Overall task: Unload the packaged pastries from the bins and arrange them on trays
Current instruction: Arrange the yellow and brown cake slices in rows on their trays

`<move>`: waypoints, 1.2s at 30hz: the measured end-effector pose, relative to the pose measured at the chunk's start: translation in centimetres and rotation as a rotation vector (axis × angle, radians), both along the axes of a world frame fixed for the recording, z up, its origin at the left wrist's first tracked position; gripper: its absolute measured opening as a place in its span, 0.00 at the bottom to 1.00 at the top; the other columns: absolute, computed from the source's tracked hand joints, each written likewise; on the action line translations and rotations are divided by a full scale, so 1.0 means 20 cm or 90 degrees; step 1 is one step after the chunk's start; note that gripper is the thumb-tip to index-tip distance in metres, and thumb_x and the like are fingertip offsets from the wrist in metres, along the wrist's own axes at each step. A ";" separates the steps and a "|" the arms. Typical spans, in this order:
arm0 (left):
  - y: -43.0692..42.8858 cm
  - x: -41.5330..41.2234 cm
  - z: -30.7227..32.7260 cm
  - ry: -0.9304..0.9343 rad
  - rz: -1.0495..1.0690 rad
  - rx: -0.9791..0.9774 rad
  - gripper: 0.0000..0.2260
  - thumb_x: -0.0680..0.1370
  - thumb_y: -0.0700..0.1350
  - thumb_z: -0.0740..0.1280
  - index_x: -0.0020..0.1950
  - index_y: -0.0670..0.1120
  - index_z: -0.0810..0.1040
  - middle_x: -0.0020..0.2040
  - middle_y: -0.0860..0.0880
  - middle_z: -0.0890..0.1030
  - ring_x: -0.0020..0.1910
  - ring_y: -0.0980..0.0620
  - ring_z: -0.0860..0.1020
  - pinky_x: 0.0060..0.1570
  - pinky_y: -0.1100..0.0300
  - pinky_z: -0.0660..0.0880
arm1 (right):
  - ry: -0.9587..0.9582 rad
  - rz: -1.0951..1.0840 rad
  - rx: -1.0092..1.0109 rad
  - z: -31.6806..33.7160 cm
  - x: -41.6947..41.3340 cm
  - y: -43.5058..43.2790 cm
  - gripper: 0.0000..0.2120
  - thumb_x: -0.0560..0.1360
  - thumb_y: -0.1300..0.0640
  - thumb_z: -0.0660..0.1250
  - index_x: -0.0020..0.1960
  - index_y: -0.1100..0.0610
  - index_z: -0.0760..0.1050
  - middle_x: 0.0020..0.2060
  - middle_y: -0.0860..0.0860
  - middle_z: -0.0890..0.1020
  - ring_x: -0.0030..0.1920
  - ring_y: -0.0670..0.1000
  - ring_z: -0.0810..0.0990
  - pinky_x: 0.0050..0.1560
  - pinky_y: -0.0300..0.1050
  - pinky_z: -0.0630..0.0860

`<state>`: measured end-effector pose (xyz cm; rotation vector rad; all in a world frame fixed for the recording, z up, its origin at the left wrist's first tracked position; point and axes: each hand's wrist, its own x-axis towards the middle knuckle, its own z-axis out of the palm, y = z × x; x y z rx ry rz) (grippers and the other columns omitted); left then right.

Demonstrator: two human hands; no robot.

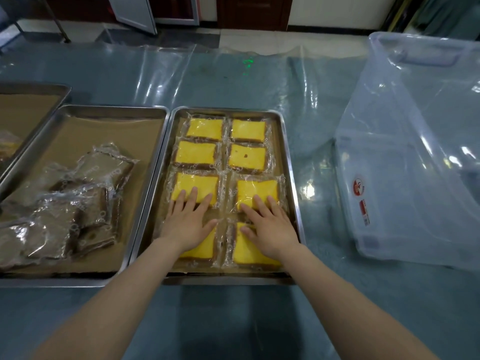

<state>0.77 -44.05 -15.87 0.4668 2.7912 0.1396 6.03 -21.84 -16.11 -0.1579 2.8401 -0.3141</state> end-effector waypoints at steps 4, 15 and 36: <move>-0.02 0.05 -0.01 0.075 0.008 0.006 0.31 0.76 0.67 0.46 0.76 0.58 0.42 0.77 0.48 0.43 0.75 0.45 0.42 0.71 0.47 0.44 | 0.035 0.023 0.030 -0.03 0.03 0.01 0.29 0.77 0.34 0.41 0.76 0.40 0.41 0.77 0.49 0.41 0.75 0.56 0.33 0.73 0.57 0.39; -0.03 0.17 -0.06 0.105 0.016 -0.013 0.32 0.74 0.67 0.35 0.75 0.56 0.35 0.75 0.47 0.34 0.73 0.49 0.33 0.71 0.50 0.35 | 0.042 0.033 0.058 -0.03 0.03 0.00 0.37 0.73 0.29 0.36 0.77 0.45 0.37 0.76 0.52 0.37 0.73 0.57 0.29 0.70 0.55 0.31; 0.08 -0.18 0.06 0.159 0.047 0.050 0.27 0.77 0.64 0.45 0.75 0.60 0.52 0.78 0.51 0.45 0.75 0.48 0.40 0.71 0.42 0.36 | 0.125 -0.184 -0.107 0.04 -0.22 -0.08 0.20 0.78 0.41 0.57 0.69 0.42 0.66 0.74 0.48 0.62 0.76 0.54 0.47 0.73 0.60 0.44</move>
